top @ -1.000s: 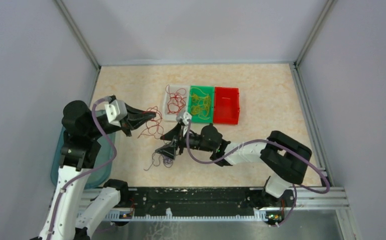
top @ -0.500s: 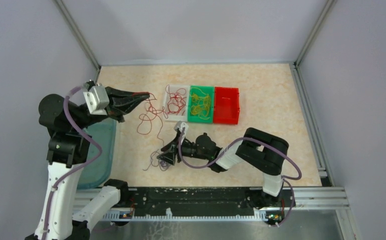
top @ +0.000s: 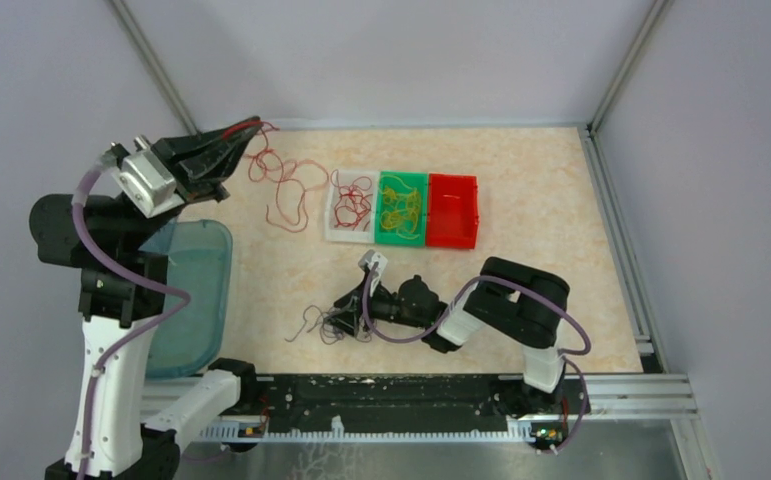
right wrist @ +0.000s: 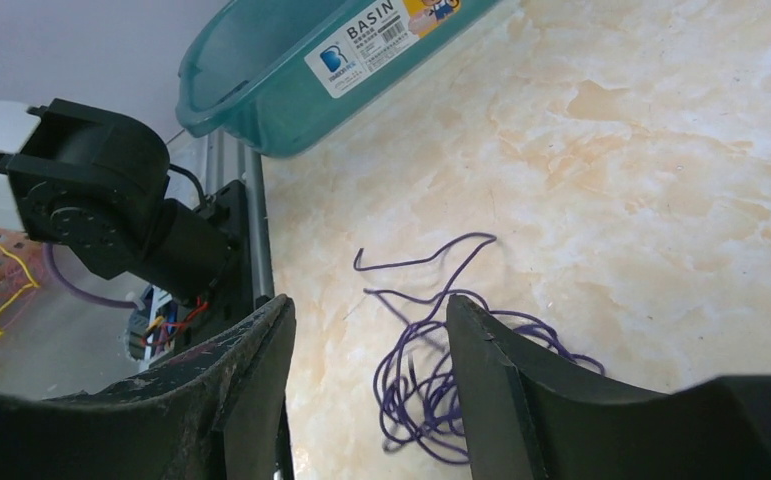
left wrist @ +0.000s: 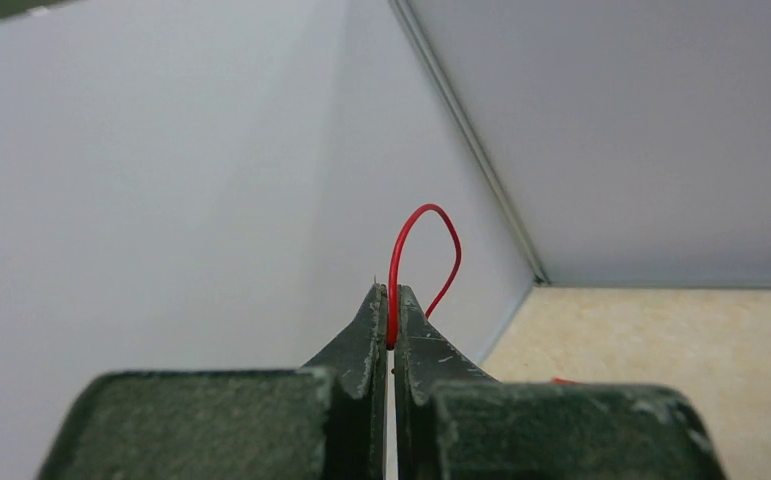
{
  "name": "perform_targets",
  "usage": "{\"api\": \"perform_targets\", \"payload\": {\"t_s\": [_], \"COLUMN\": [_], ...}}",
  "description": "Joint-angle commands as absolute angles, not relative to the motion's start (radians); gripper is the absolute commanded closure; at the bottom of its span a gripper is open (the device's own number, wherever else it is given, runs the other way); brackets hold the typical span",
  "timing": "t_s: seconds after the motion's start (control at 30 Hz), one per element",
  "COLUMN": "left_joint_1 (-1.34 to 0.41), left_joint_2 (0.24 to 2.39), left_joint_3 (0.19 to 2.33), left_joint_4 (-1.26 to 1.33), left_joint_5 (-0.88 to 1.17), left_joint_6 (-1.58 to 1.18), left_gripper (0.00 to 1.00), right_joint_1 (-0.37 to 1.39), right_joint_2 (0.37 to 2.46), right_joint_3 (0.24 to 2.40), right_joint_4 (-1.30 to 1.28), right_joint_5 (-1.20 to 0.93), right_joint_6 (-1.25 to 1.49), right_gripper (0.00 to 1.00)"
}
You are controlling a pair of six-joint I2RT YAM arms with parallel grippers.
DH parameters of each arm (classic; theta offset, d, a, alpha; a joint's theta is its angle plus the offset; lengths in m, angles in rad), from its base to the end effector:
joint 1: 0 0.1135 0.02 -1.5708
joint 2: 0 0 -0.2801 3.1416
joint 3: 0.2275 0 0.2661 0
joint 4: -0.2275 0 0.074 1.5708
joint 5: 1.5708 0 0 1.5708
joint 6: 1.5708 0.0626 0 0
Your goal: Untangle the cables
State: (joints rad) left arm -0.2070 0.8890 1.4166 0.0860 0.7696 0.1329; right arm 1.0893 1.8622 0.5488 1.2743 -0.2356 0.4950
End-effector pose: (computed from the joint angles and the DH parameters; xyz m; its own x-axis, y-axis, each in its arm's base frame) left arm 0.1227 -0.0703 0.5819 0.6519 -0.0397 -0.7573 0.6235 0.5964 0.5055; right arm 0.1534 0.3252 0.1411 -0.4766 0.0852 -0.8750 -0.8448 0.2308 0.4827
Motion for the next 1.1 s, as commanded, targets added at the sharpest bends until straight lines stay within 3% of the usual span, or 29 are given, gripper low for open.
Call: {"api": "perform_targets", "payload": {"t_s": [0.0,0.23,0.5,0.73,1.07], "left_joint_1": [-0.207,-0.207,-0.207,-0.210,-0.256], "left_joint_2": [0.937,1.018,1.004,0.990,1.140], "left_joint_3": [1.515,1.631,1.507,1.298,1.234], "left_joint_4": [0.222,0.247,0.199,0.305,0.403], "left_joint_5": [0.625,0.574,0.648,0.719,0.692], "left_joint_6": [0.235,0.354,0.237,0.119,0.143], "left_gripper": [1.00,1.00,1.00,1.00,1.00], "right_joint_1": [1.098,1.099,1.063,0.979,0.932], "right_joint_2": [1.883,1.838,1.542,1.323,1.165], "right_joint_3": [0.545,0.528,0.568,0.560,0.489], "right_joint_4": [1.377,1.394,1.148,0.898,0.810], "right_joint_5": [-0.228,-0.213,-0.155,0.018,0.248], "right_joint_6": [0.520,0.512,0.410,0.358,0.293], "right_gripper": [0.42,0.37,0.23,0.23,0.26]}}
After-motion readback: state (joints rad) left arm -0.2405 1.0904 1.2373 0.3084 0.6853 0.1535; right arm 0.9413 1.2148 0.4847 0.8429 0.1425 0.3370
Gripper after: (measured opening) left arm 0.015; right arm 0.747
